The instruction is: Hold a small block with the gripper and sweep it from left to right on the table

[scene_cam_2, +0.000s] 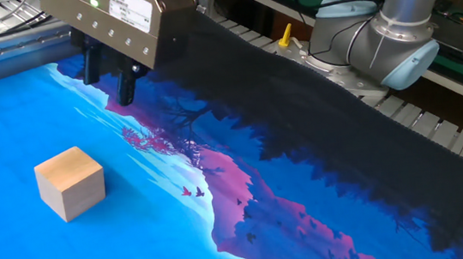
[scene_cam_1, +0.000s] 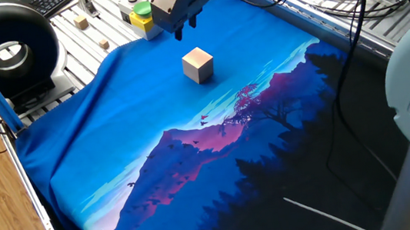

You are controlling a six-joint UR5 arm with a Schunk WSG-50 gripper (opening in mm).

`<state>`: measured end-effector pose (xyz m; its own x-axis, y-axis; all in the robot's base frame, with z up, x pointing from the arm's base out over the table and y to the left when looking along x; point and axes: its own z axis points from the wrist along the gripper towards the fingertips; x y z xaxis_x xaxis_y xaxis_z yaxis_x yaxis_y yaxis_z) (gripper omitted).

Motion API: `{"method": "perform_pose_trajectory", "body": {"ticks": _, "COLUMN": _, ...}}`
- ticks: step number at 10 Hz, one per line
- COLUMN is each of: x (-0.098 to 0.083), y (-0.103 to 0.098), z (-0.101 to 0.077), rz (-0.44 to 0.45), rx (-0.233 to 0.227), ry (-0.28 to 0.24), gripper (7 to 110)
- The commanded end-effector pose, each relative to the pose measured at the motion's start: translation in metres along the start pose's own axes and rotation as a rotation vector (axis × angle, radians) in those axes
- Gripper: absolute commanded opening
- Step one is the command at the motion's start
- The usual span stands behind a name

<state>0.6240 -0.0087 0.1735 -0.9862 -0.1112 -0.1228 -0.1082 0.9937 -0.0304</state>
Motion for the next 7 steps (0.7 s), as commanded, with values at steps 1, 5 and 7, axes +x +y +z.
{"method": "perform_pose_trajectory", "body": {"ticks": 1, "x": -0.002, "y": 0.001, "z": -0.001, "rz": -0.016, "rx": -0.007, "ry": -0.009, "gripper": 44}}
{"method": "perform_pose_trajectory", "body": {"ticks": 5, "x": -0.017, "y": -0.016, "z": 0.014, "rz": -0.067, "rx": -0.008, "ry": -0.057, "gripper": 44}}
{"method": "perform_pose_trajectory", "body": {"ticks": 7, "x": -0.022, "y": -0.045, "z": 0.019, "rz": -0.125, "rx": 0.087, "ry": -0.075, "gripper": 44}}
